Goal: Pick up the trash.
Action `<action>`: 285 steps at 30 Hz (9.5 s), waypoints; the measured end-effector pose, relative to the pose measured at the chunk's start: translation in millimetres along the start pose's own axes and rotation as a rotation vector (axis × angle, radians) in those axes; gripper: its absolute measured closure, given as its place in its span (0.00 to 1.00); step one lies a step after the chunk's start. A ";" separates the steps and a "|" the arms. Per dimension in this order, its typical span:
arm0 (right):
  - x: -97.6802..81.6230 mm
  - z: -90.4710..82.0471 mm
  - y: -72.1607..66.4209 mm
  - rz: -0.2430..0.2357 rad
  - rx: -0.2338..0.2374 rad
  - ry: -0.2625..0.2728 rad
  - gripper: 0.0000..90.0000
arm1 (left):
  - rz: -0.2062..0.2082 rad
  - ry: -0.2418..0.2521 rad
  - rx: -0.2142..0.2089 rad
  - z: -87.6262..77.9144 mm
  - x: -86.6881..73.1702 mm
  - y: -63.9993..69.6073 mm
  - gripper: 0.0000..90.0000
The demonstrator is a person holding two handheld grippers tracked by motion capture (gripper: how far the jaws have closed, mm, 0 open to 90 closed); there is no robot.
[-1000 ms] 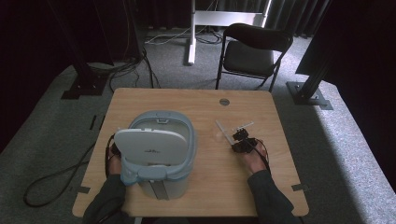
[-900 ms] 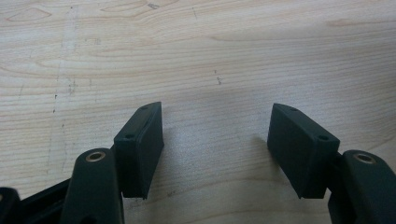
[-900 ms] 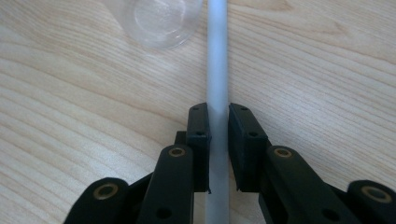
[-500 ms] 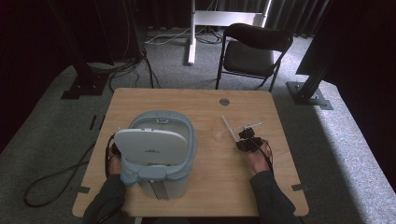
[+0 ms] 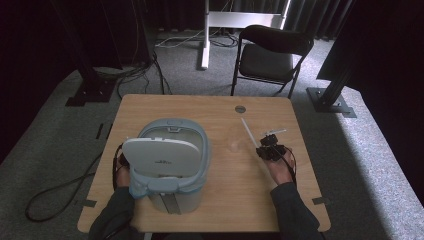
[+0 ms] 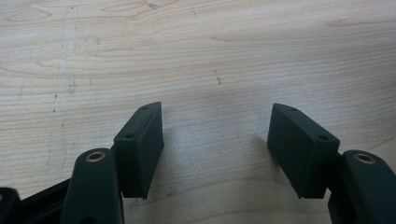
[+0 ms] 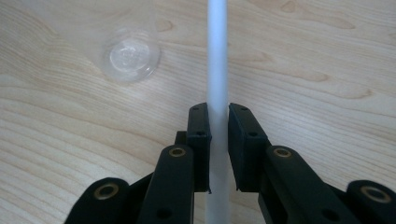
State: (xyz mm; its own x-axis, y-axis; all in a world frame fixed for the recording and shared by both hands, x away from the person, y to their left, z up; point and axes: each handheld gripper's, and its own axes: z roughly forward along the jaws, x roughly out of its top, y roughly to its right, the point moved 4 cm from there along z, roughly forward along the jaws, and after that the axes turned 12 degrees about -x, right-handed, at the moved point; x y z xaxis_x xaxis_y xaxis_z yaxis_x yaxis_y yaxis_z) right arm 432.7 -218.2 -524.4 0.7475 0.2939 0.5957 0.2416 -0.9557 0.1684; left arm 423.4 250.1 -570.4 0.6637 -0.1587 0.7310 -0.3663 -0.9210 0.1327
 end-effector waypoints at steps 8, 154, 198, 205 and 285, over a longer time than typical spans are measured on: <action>5.9 -11.8 2.4 -0.002 0.001 0.046 0.88 | 0.000 0.000 0.000 0.0 0.0 0.0 0.40; 56.8 -159.8 -95.0 -0.408 0.628 0.602 0.88 | 0.001 0.000 0.000 0.0 0.0 0.0 0.40; 96.6 -192.1 -94.7 -0.383 0.596 0.690 0.88 | 0.001 0.000 -0.001 0.1 0.0 0.1 0.40; 103.1 -199.0 -95.8 -0.379 0.601 0.707 0.88 | 0.002 0.000 -0.001 0.1 0.0 0.1 0.40; 125.2 -202.8 -125.2 -0.385 0.675 0.689 0.75 | 0.002 0.000 -0.002 0.3 0.2 0.4 0.40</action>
State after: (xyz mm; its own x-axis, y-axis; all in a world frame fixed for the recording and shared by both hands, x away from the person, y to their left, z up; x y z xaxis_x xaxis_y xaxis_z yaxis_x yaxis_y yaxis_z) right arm 370.6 -65.4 -311.6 0.0818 0.3001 0.9504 0.8443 -0.5276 0.0940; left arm 423.5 249.6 -570.4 0.6629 -0.1607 0.7313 -0.3693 -0.9198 0.1326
